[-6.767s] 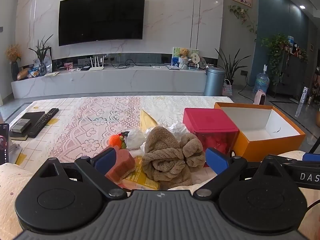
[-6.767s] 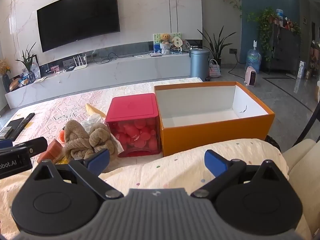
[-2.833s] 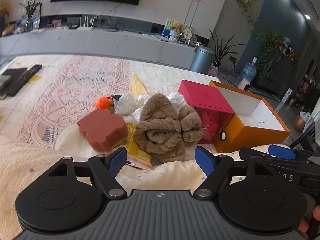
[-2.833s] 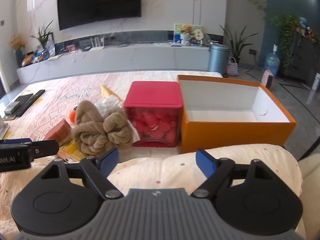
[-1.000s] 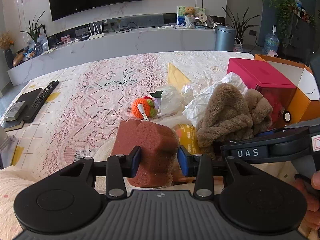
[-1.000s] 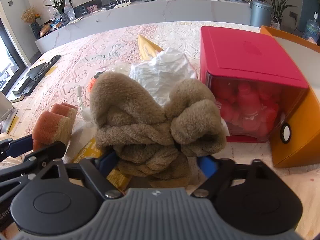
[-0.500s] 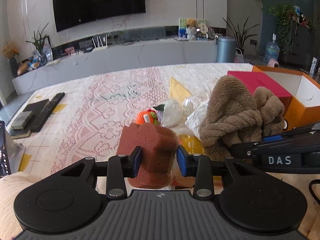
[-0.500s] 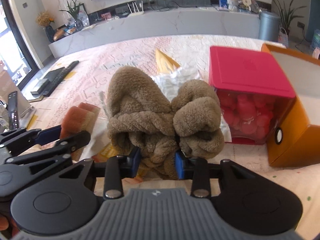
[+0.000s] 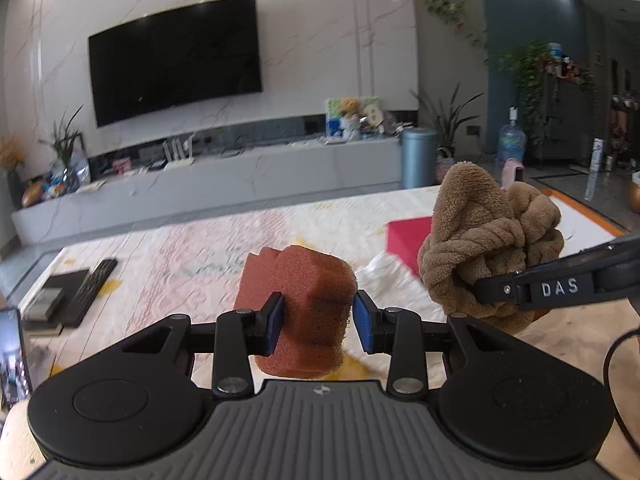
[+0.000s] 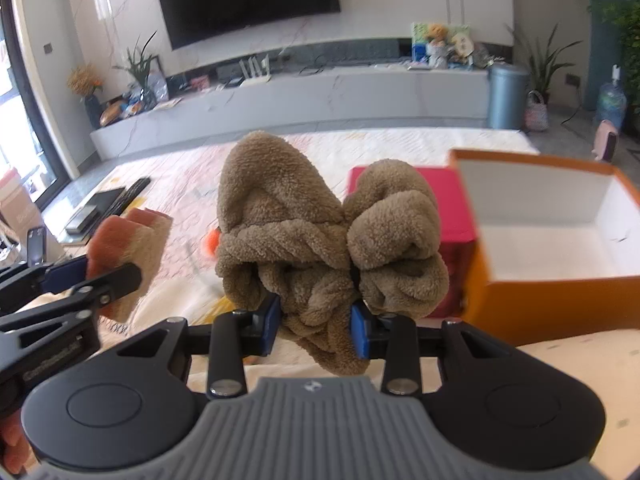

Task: Organize soft objects
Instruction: 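Carry the sponge and towel into the orange box and open both tools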

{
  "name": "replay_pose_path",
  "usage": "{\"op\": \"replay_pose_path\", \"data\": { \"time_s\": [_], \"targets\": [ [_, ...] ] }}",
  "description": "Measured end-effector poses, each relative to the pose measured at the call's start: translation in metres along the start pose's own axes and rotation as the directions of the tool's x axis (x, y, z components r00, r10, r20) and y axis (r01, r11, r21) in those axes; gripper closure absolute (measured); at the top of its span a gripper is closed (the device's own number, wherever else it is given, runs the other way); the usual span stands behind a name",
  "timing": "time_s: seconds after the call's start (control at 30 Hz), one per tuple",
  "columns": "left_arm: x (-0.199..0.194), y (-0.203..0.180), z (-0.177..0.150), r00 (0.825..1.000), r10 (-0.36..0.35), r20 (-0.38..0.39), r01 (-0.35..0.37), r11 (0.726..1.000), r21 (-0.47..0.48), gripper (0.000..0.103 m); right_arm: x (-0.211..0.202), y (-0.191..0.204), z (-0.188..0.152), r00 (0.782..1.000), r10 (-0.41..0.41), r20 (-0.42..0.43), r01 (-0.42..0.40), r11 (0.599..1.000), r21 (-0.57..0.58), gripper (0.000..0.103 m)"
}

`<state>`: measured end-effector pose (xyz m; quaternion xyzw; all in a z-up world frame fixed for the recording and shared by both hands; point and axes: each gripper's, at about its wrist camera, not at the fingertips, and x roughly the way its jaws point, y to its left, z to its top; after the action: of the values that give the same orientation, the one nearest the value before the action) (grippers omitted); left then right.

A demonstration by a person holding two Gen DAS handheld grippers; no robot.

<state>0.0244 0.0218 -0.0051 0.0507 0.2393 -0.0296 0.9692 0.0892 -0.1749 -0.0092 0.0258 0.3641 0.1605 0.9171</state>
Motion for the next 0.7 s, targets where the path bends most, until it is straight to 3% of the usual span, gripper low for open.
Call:
{"op": "replay_pose_path", "data": {
  "time_s": [0.27,0.47,0.7],
  "targets": [
    [0.003,-0.058,0.036,0.984,-0.153,0.095,0.134,0.975,0.176,0.061,-0.038,-0.066,0.026,0.997,-0.073,0.035,0.073,0.997,0.017,0.066],
    [0.032,-0.114,0.055,0.956,-0.281,0.080,0.232,0.897,0.376,0.061,-0.044,-0.118,0.052,0.991,-0.131,0.001,0.131,0.991,0.000,0.064],
    [0.081,-0.161,0.070,0.928,-0.370,0.034,0.316,0.833,0.453,0.062,-0.022,-0.172,0.082,0.972,-0.213,-0.097,0.208,0.976,-0.060,0.063]
  ]
}}
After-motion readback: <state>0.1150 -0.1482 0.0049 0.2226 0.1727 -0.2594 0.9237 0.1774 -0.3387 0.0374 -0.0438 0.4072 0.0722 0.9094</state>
